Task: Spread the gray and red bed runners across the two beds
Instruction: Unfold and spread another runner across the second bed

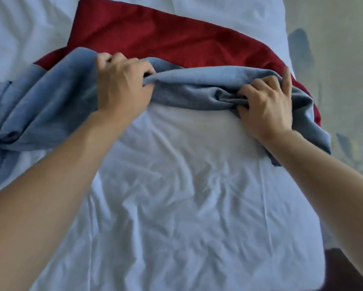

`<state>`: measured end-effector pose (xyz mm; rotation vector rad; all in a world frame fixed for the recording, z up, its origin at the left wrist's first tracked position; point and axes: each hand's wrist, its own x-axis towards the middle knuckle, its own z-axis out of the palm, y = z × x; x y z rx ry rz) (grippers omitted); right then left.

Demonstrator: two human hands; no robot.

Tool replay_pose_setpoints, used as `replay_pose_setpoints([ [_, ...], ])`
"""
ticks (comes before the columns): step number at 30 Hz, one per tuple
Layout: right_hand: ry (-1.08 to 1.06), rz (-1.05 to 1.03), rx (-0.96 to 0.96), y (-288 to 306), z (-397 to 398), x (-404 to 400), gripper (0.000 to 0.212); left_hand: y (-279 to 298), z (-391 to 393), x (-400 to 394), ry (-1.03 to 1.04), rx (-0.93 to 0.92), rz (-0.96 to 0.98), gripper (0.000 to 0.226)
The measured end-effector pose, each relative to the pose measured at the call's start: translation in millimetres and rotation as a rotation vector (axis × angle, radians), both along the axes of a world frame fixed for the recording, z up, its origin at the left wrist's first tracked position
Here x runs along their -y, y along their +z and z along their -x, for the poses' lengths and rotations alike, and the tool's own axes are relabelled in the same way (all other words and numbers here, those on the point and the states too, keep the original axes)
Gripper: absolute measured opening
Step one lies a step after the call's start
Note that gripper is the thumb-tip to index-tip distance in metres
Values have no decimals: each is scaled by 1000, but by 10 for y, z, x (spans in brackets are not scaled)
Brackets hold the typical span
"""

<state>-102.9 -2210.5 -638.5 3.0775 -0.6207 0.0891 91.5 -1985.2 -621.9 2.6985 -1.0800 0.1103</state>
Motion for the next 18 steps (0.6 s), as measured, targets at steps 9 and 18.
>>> replay_pose_setpoints([
  [9, 34, -146, 134, 179, -253, -79, 42, 89, -179, 200, -179, -143, 31, 32],
  [18, -158, -173, 37, 136, -998, 176, 55, -9, -1024, -143, 164, -131, -131, 63],
])
